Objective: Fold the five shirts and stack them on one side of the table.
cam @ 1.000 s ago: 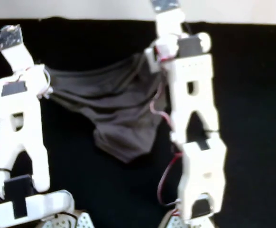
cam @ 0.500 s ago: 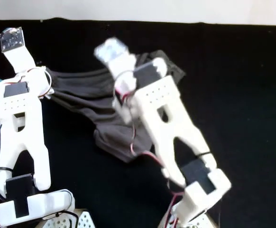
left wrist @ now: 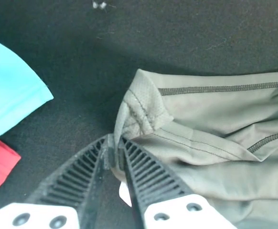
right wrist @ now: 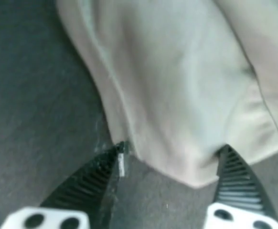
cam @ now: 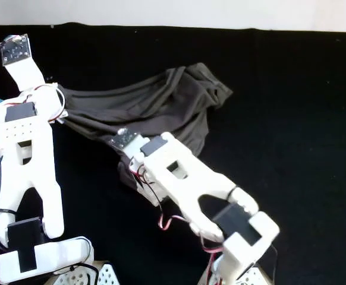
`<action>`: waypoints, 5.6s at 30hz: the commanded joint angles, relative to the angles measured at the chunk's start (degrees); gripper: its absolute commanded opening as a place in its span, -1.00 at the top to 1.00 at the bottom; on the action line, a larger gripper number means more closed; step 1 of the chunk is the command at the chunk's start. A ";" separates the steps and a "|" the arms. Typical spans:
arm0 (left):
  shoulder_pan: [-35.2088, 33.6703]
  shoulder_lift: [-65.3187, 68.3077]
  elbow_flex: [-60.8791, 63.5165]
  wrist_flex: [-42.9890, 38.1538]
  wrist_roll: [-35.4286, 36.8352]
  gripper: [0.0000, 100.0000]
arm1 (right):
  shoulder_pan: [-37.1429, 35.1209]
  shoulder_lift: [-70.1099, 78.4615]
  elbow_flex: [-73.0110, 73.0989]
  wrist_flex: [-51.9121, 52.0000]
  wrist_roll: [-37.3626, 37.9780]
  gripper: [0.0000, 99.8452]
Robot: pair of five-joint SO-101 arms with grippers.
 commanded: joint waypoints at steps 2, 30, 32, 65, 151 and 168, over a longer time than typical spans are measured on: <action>-0.75 -1.01 -0.31 -0.70 0.26 0.98 | 3.74 5.76 -4.97 -2.24 0.53 0.40; -2.33 -1.01 -0.31 -0.70 0.26 0.98 | -1.45 7.96 -20.70 17.89 6.07 0.44; -2.33 -1.01 -0.31 -0.70 0.26 0.98 | -0.22 7.96 -17.36 14.55 6.86 0.44; 4.53 -1.71 -6.55 48.09 -6.59 0.59 | 37.67 -20.88 -27.47 25.89 23.91 0.99; 13.49 4.62 -17.19 46.77 -26.37 0.71 | 55.25 -24.75 -15.69 9.45 29.80 0.99; 21.58 4.00 -15.96 42.81 -13.01 0.43 | 55.25 -24.92 -15.25 9.71 29.71 0.99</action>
